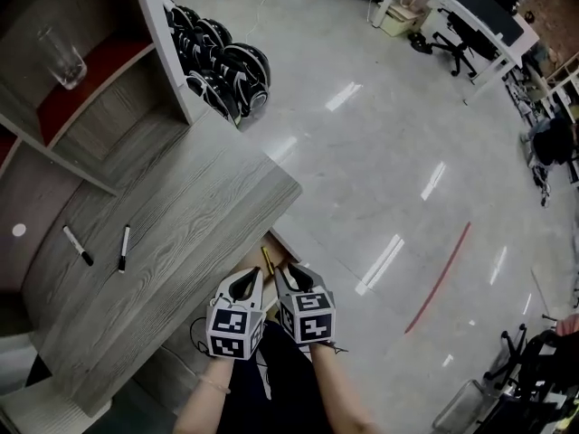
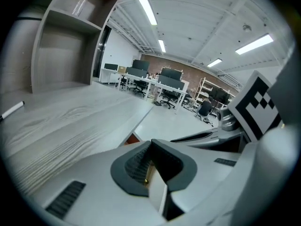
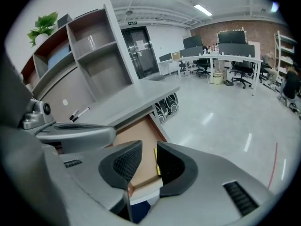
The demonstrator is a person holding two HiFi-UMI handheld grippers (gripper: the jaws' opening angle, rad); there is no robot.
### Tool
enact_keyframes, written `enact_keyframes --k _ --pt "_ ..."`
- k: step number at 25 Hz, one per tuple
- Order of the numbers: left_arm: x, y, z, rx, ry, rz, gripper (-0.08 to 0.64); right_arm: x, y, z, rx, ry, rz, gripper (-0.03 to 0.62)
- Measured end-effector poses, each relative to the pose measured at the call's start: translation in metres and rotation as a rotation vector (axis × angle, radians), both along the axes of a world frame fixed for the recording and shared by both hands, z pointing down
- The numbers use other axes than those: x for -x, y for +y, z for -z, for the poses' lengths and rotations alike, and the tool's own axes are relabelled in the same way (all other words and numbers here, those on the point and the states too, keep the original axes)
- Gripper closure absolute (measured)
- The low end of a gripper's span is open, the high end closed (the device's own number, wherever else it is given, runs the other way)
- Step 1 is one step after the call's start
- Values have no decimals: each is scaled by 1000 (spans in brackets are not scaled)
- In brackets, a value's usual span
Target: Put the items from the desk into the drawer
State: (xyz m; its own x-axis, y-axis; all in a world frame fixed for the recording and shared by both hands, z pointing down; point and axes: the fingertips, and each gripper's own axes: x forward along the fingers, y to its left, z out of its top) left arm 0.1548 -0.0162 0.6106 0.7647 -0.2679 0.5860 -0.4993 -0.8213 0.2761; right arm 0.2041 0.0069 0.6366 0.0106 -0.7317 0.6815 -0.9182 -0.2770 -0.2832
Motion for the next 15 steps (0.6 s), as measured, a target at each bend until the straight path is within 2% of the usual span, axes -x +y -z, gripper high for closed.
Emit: enact_keyframes --k 12,15 --pt "-14 5 53 -32 70 -9 531 -10 1 60 -88 33 -28 518" --pt "-15 7 69 -42 93 -13 531 -10 3 77 -104 49 -24 548"
